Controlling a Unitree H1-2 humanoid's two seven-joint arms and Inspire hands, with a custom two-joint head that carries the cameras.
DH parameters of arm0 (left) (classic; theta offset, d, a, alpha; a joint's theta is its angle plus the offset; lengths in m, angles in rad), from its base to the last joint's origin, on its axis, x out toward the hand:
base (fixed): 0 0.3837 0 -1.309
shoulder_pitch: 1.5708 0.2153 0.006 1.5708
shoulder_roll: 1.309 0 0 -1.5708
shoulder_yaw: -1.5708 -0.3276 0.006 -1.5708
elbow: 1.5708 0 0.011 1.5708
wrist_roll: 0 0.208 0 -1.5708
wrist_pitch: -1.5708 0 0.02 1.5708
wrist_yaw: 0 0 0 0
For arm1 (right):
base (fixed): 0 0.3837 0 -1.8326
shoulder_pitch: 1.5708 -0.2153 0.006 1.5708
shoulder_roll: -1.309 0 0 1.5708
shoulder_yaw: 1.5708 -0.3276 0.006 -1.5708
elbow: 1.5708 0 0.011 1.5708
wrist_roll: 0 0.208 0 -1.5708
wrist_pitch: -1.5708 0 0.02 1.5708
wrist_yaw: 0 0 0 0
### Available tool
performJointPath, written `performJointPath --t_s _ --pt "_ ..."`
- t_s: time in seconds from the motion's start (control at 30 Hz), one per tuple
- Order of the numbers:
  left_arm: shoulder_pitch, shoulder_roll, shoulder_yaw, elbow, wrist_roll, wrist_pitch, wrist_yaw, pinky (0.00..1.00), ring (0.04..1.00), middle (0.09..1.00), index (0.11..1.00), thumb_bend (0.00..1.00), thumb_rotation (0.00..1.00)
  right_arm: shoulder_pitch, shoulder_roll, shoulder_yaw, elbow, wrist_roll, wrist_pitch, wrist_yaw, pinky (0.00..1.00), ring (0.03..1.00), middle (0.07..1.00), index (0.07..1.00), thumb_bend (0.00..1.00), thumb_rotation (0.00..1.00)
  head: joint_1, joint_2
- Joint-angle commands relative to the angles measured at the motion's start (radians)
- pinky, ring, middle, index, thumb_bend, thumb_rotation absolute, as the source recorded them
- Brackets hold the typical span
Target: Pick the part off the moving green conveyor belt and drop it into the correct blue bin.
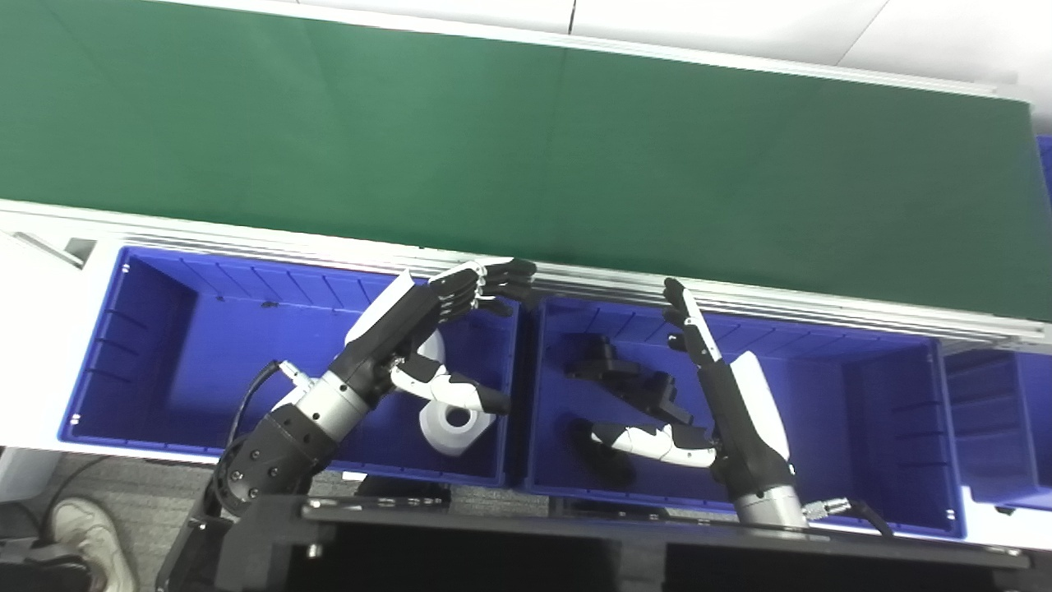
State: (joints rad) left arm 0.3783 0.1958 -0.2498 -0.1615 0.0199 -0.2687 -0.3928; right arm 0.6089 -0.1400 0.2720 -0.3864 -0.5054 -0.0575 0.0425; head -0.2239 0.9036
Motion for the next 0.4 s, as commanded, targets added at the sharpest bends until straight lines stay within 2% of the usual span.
performJointPath --t_s 0.0,0.07,0.13,0.17,0.37 --pt "0.009 0.001 0.001 -0.001 -0.002 -0.074 0.022 0.74 0.808 0.833 0.818 0.92 0.27 0.01 0.0 0.004 -0.007 -0.008 -0.076 -0.033 0.8 0.908 0.962 0.99 0.91 0.46 -0.012 -0.01" --pt "0.013 0.002 0.001 0.017 0.012 -0.097 0.033 0.76 0.82 0.844 0.828 0.92 0.26 0.009 0.0 0.008 0.016 -0.007 -0.099 -0.054 0.8 0.905 0.957 0.986 0.91 0.45 -0.034 -0.034" --pt "0.015 0.005 0.001 0.033 0.021 -0.123 0.042 0.77 0.828 0.852 0.837 0.92 0.26 0.01 0.004 0.009 0.034 -0.006 -0.115 -0.07 0.8 0.903 0.95 0.981 0.91 0.45 -0.038 -0.04" --pt "0.016 0.009 0.003 0.043 0.027 -0.139 0.046 0.77 0.83 0.853 0.838 0.92 0.25 0.011 0.009 0.01 0.041 -0.007 -0.119 -0.077 0.8 0.902 0.948 0.98 0.91 0.45 -0.05 -0.062" --pt "0.015 0.032 0.032 0.065 0.073 -0.18 0.079 0.86 0.884 0.887 0.865 0.92 0.29 0.003 0.018 0.023 0.083 -0.008 -0.15 -0.107 0.83 0.915 0.955 0.984 0.9 0.43 -0.062 -0.091"
